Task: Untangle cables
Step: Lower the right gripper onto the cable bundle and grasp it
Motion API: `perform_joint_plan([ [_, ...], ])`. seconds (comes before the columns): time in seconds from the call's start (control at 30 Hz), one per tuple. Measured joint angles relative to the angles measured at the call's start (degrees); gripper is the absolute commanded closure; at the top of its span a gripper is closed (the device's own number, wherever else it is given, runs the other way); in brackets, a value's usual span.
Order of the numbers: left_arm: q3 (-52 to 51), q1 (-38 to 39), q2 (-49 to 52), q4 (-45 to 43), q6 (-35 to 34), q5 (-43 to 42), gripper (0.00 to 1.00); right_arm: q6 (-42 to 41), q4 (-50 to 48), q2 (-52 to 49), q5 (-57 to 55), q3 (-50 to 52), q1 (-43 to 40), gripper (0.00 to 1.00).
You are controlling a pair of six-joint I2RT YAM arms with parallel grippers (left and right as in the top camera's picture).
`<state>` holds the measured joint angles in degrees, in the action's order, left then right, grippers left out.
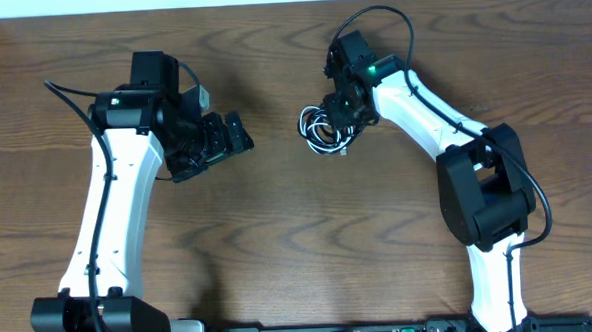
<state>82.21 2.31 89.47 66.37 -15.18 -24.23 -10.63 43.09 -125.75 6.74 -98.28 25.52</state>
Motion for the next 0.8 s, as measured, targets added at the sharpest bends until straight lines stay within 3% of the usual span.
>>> perform_joint_plan([
  [0.17,0.00,0.00,0.00,0.00,0.00,0.26,0.02,0.26,-0.94,-0.17,-1.01,0.00,0.00,0.69],
  [0.4,0.00,0.00,0.00,0.00,0.00,0.42,0.02,0.17,-0.61,-2.14,-1.09,0.00,0.00,0.68],
  [0.53,0.00,0.00,0.00,0.00,0.00,0.42,0.02,0.24,-0.31,-2.23,-1.05,0.00,0.00,0.78],
  [0.7,0.00,0.00,0.00,0.02,0.00,0.42,0.02,0.55,-0.57,-2.23,-1.42,0.11,0.00,0.99],
  [0.8,0.00,0.00,0.00,0.00,0.00,0.42,0.02,0.37,-0.70,-2.23,-1.22,0.11,0.00,0.99],
])
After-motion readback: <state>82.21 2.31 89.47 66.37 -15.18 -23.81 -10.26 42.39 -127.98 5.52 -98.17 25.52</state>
